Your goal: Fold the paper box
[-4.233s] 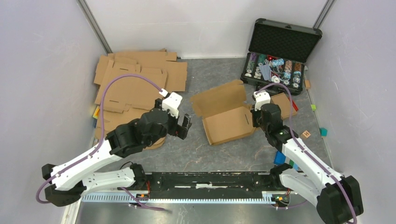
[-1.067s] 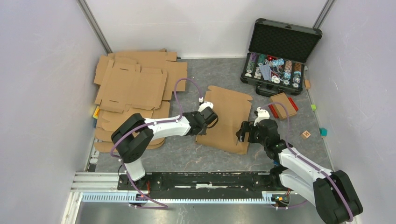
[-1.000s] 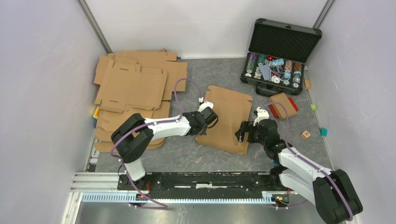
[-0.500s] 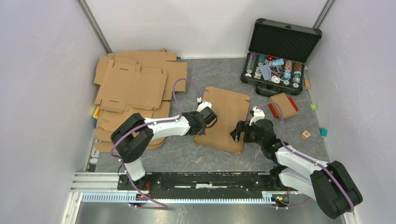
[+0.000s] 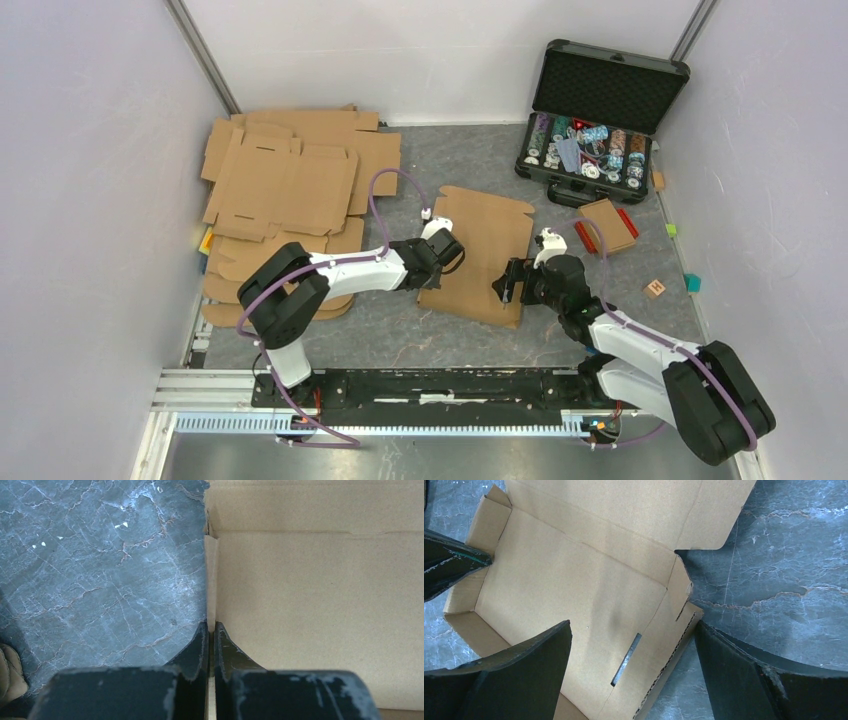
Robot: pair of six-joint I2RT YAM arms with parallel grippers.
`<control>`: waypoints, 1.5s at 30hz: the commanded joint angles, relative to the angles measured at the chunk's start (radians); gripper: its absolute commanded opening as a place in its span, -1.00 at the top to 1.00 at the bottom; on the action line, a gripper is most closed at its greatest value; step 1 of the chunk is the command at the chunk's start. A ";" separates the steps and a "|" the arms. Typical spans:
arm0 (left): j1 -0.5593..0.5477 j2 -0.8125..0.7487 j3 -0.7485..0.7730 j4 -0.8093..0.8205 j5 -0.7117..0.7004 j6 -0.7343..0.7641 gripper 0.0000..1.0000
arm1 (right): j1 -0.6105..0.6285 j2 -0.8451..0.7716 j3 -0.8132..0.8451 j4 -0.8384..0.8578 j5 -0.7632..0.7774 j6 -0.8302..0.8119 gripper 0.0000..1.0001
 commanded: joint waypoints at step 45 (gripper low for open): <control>0.063 -0.133 -0.166 0.173 0.188 0.142 0.96 | -0.172 0.450 0.854 -0.384 -0.117 -0.420 -0.96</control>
